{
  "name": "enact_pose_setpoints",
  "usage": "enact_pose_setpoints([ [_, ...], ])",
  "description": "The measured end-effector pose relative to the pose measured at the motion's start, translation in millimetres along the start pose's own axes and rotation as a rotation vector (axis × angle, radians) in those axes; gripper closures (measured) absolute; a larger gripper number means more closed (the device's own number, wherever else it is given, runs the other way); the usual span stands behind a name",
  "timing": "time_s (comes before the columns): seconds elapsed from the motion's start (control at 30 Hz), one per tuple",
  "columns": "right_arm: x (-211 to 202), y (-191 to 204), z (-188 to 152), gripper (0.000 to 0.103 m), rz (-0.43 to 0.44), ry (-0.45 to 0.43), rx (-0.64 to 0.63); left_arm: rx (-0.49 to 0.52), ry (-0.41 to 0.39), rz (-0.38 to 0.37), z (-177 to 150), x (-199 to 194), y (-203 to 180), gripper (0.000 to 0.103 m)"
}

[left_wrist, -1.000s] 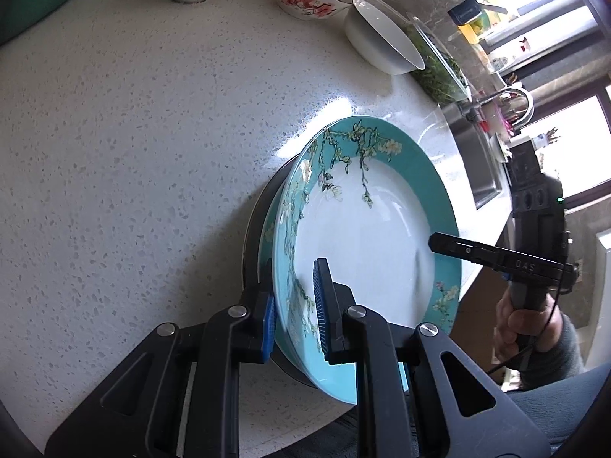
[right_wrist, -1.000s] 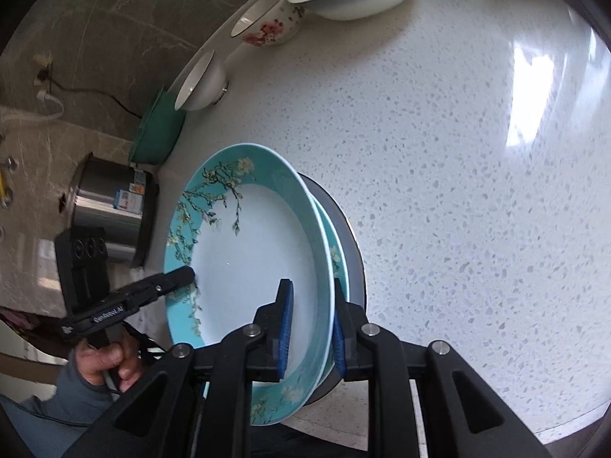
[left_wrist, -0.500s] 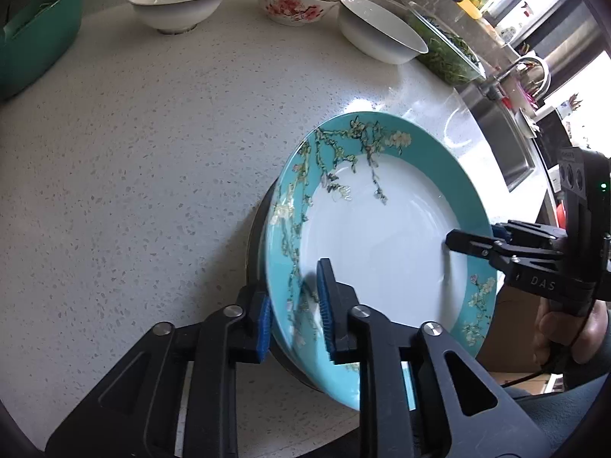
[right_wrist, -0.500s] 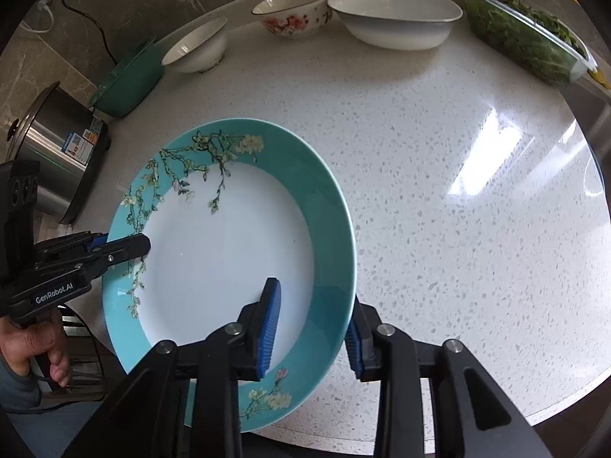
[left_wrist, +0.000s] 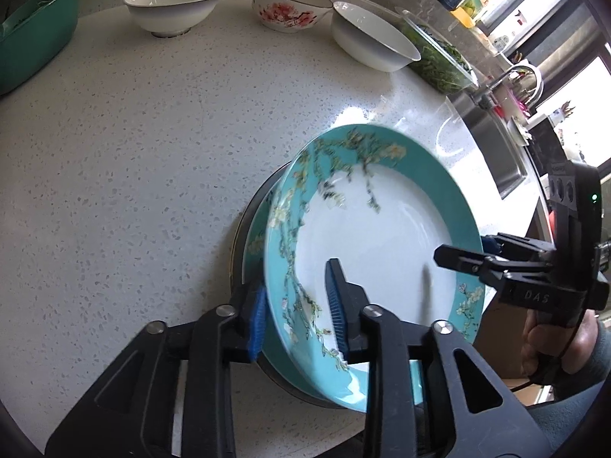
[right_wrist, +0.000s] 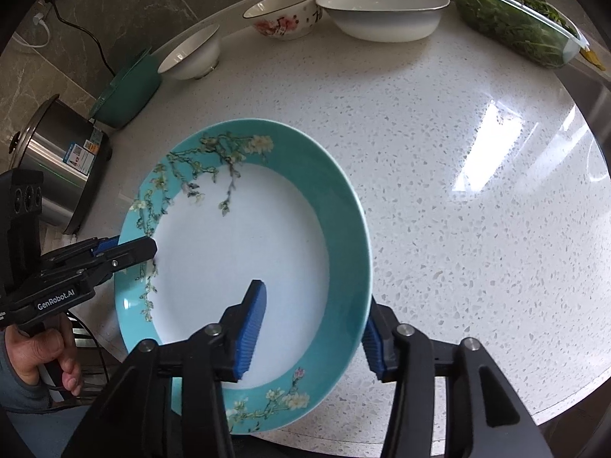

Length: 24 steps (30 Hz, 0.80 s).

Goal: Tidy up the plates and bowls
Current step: 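Open both grippers to release the large teal plate on the stack, then move both grippers to the large white bowl beside the greens container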

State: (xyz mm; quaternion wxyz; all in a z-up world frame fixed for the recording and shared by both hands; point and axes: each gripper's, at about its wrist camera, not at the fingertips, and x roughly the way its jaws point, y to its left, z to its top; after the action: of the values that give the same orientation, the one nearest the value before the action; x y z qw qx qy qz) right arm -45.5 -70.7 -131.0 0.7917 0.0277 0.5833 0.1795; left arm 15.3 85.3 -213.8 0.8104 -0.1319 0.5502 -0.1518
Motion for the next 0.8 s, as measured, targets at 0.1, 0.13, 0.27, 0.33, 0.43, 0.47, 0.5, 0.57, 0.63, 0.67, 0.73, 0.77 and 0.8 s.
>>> enact_pose_setpoints([
  [0.1, -3, 0, -1, 0.052, 0.006, -0.026, 0.01, 0.004, -0.032, -0.011, 1, -5, -1, 0.053],
  [0.13, -4, 0, 0, 0.052, 0.004, -0.033, 0.016, 0.007, -0.039, -0.007, 2, -7, 0, 0.048],
  [0.27, -13, -6, 3, 0.04, 0.011, -0.067, 0.042, -0.035, -0.049, 0.004, 5, -14, 13, 0.029],
  [0.33, -25, -13, 5, 0.028, 0.015, -0.104, 0.063, -0.07, -0.076, -0.009, 6, -25, 22, 0.029],
  [0.43, -45, -31, 10, 0.028, 0.069, -0.158, 0.118, -0.132, -0.131, -0.054, 15, -43, 39, 0.018],
  [0.47, -54, -40, 12, 0.028, 0.092, -0.179, 0.145, -0.156, -0.149, -0.084, 20, -50, 45, 0.014],
  [0.5, -64, -51, 16, 0.027, 0.115, -0.201, 0.173, -0.17, -0.16, -0.106, 26, -55, 48, 0.013],
  [0.57, -80, -72, 25, 0.025, 0.152, -0.227, 0.222, -0.192, -0.172, -0.153, 44, -64, 53, 0.012],
  [0.63, -98, -97, 35, 0.022, 0.189, -0.271, 0.284, -0.195, -0.193, -0.193, 64, -72, 51, 0.012],
  [0.67, -107, -111, 44, 0.022, 0.207, -0.299, 0.31, -0.187, -0.209, -0.214, 74, -75, 48, 0.012],
  [0.73, -121, -137, 66, 0.02, 0.234, -0.338, 0.344, -0.154, -0.224, -0.201, 98, -78, 36, 0.011],
  [0.77, -124, -148, 77, 0.02, 0.25, -0.347, 0.353, -0.139, -0.223, -0.198, 112, -76, 28, 0.011],
  [0.8, -125, -157, 88, 0.02, 0.275, -0.356, 0.361, -0.131, -0.215, -0.205, 122, -74, 24, 0.011],
])
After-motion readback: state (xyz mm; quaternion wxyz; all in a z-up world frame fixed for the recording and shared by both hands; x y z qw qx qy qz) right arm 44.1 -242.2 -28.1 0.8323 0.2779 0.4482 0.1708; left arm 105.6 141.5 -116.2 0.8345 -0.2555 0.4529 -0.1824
